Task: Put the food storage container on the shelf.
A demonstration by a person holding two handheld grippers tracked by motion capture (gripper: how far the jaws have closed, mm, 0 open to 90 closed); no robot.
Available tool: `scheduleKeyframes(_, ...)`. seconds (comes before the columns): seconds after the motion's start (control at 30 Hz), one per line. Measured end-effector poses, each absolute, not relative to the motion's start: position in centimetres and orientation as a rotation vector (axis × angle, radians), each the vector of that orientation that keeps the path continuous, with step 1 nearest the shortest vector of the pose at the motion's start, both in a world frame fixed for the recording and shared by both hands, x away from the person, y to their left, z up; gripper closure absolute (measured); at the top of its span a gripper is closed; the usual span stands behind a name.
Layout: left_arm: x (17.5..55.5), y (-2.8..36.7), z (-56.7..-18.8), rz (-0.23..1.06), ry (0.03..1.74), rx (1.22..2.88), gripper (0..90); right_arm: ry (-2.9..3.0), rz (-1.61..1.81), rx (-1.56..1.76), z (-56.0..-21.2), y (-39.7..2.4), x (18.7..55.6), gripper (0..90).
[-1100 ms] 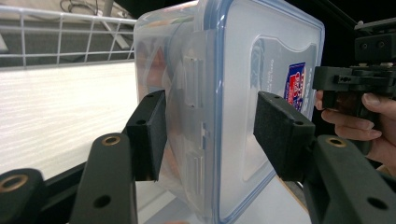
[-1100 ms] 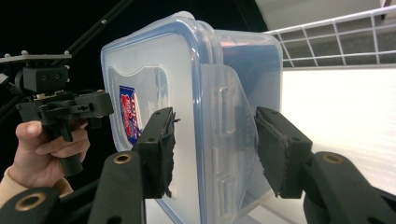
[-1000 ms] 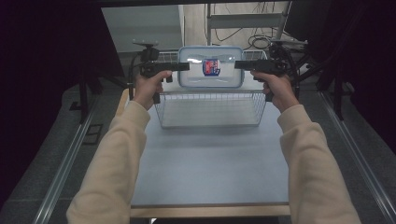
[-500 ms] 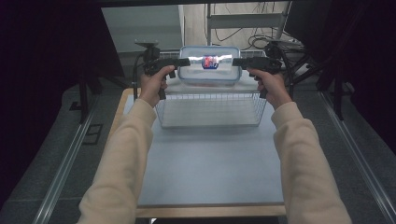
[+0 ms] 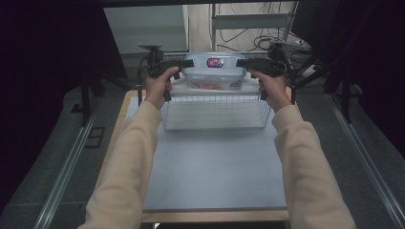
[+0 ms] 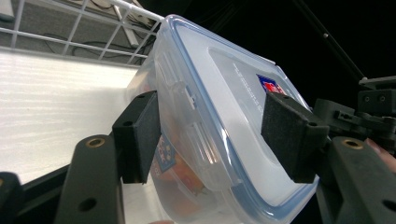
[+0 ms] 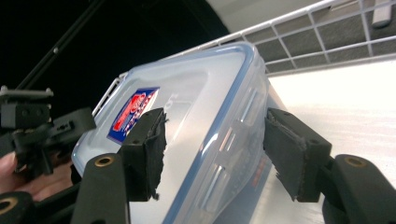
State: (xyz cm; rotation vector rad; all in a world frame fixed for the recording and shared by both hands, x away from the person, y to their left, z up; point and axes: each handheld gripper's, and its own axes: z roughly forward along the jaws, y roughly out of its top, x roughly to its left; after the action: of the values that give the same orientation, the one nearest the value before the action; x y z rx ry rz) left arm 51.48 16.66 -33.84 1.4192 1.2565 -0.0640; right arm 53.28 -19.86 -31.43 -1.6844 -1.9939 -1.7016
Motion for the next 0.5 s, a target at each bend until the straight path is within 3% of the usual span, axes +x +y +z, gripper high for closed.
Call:
scheduleKeyframes(0.23,50.7,16.7,-33.6,-0.031,1.229,1.408,33.4,-1.961,-1.758,-1.725,-31.0,-19.8,52.5,27.0)
scheduleKeyframes(0.5,47.8,17.3,-32.0,0.077,1.172,1.441,30.7,-2.085,-1.841,-1.627,-29.3,-21.2,49.2,24.1)
